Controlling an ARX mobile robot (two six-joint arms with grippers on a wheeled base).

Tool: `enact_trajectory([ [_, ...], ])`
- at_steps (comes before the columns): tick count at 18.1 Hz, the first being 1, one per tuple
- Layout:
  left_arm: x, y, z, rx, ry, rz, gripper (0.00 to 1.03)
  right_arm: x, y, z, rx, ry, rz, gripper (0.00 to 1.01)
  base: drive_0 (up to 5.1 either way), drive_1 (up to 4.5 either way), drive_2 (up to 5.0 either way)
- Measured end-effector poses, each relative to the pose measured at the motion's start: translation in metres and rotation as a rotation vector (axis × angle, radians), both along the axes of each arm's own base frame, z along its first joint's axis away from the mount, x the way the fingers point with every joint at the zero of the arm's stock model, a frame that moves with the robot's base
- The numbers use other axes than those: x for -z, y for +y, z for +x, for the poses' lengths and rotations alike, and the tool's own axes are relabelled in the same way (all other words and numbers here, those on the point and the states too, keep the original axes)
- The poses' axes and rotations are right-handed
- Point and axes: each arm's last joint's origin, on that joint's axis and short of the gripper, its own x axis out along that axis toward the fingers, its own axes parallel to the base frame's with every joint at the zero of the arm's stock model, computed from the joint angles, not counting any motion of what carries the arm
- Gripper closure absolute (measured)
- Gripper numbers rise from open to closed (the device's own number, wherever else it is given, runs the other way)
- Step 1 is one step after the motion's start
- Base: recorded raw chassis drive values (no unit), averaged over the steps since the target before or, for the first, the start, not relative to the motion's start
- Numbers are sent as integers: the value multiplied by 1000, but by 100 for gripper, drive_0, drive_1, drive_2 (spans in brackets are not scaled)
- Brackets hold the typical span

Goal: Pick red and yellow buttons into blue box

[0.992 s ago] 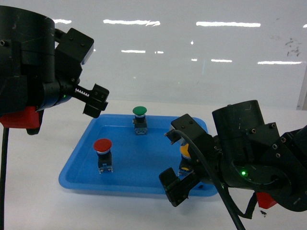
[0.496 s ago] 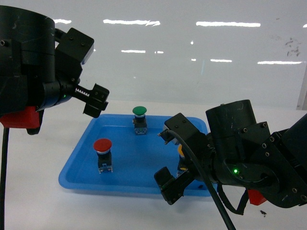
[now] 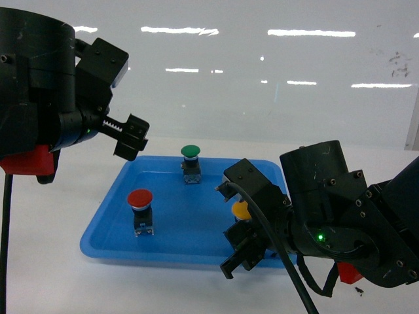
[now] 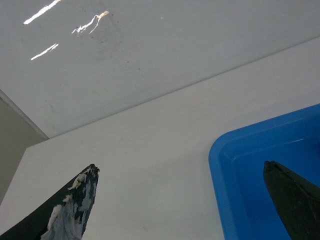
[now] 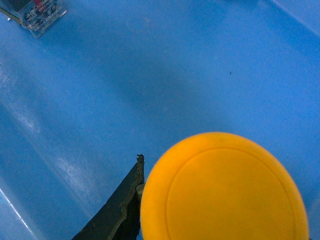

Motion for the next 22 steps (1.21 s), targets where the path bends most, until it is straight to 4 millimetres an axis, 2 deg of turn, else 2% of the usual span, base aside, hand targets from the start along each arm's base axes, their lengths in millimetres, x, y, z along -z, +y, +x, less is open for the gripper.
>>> enact_trajectory([
  [4, 0, 0, 0, 0, 1, 0, 5, -2, -4, -1, 9, 11, 18, 63, 0, 0, 0],
  [6, 0, 0, 0, 0, 0, 0, 5, -13, -8, 1, 21, 11, 40, 64, 0, 0, 0],
  [8, 0, 0, 0, 0, 0, 0, 5, -37, -13, 5, 31, -23, 77, 64, 0, 0, 0],
  [9, 0, 0, 0, 0, 1, 0, 5, -64, -14, 12, 26, -61, 118, 64, 0, 0, 0],
  [10, 0, 0, 0, 0, 0, 0, 5, -83, -14, 17, 25, -95, 142, 64, 0, 0, 0],
  [13, 0, 0, 0, 0, 1, 0, 5, -104, -19, 13, 28, -119, 180, 64, 0, 0, 0],
  [15, 0, 0, 0, 0, 2, 0, 5, -114, -31, 6, 52, -131, 188, 64, 0, 0, 0],
  [18, 0, 0, 0, 0, 0, 0, 5, -116, -47, 5, 93, -108, 173, 64, 0, 0, 0],
  [22, 0, 0, 0, 0, 0, 0, 5, -123, -51, 6, 81, -85, 144, 64, 0, 0, 0],
])
